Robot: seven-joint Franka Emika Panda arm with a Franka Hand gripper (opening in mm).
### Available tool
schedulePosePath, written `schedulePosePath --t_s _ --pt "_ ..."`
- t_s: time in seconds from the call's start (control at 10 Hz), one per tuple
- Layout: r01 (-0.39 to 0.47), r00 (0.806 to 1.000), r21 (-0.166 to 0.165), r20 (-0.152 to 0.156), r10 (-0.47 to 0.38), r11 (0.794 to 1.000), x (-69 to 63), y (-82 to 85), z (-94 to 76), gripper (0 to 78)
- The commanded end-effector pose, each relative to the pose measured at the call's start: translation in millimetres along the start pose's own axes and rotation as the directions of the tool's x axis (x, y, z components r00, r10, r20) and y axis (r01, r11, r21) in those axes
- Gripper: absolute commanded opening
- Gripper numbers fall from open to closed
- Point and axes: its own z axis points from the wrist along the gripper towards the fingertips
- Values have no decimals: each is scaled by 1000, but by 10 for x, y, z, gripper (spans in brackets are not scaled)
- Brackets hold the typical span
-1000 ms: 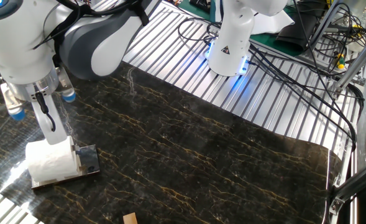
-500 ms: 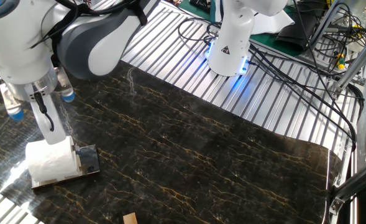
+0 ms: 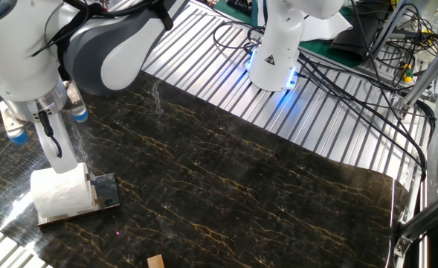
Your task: Take the roll of paper down from the shelf
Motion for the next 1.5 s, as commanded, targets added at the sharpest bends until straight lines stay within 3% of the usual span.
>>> schedulePosePath --t_s 0.1,0.9,1.5 --pt "9 1000 -7 3 -9 1000 -30 -8 8 0" --pt "15 999 -17 30 -14 1000 -189 -26 254 0" --pt "-11 999 -20 33 12 1000 -220 36 390 0"
